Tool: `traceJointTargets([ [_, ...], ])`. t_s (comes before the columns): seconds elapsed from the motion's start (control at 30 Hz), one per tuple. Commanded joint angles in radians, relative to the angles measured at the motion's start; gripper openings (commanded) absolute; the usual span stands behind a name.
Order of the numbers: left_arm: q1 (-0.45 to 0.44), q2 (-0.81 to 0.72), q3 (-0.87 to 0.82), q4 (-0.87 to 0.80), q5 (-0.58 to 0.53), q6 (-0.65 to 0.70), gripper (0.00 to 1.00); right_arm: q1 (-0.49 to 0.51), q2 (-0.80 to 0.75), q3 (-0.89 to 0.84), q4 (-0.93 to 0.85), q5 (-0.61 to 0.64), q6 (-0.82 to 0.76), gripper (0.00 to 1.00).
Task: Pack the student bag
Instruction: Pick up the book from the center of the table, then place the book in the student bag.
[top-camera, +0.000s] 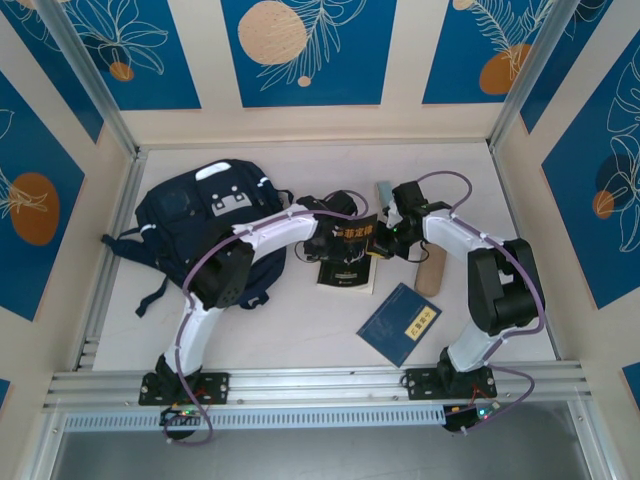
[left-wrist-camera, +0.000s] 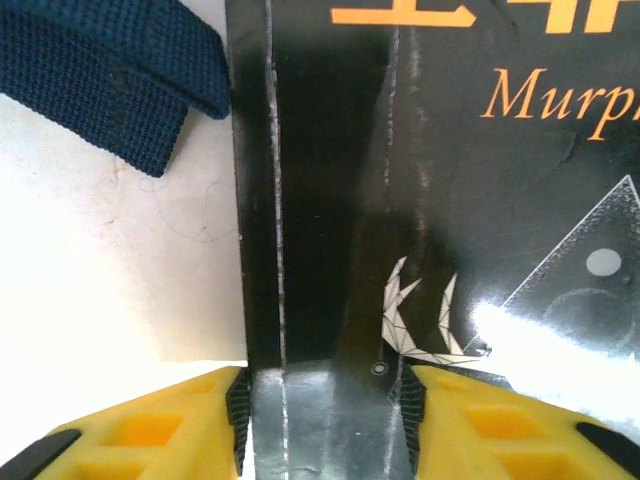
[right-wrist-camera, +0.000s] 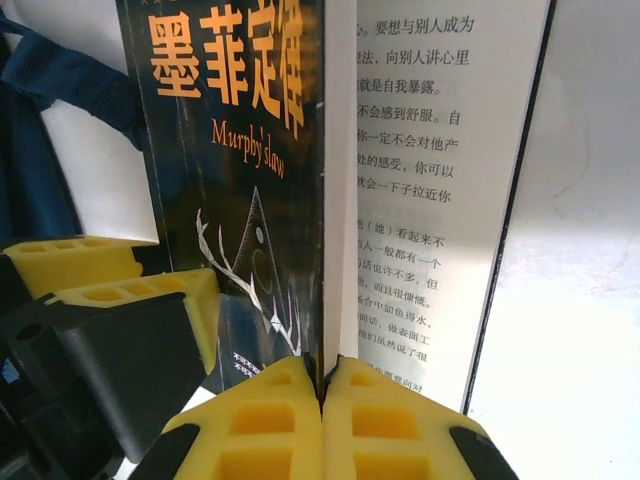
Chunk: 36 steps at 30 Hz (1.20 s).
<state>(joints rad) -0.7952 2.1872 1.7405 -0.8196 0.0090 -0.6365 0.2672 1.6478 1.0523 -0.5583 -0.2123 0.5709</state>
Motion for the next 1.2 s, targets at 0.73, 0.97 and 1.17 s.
traceJointTargets([
  [0.73,0.435,-0.744,-0.719,0.654,0.604,-0.251,1.0,0.104,-0.158,0.082,0.549,-0.756,0.257,0.0],
  [0.97,0.532,-0.832,-0.843,0.692,0.608,-0.309,1.0,0.189,-0.032,0.156,0.559,-0.76,0.259,0.0],
  [1.17,0.585,-0.868,-0.912,0.51,0.439,-0.215,1.0,0.182,0.142,0.144,0.534,-0.699,0.241,0.0],
])
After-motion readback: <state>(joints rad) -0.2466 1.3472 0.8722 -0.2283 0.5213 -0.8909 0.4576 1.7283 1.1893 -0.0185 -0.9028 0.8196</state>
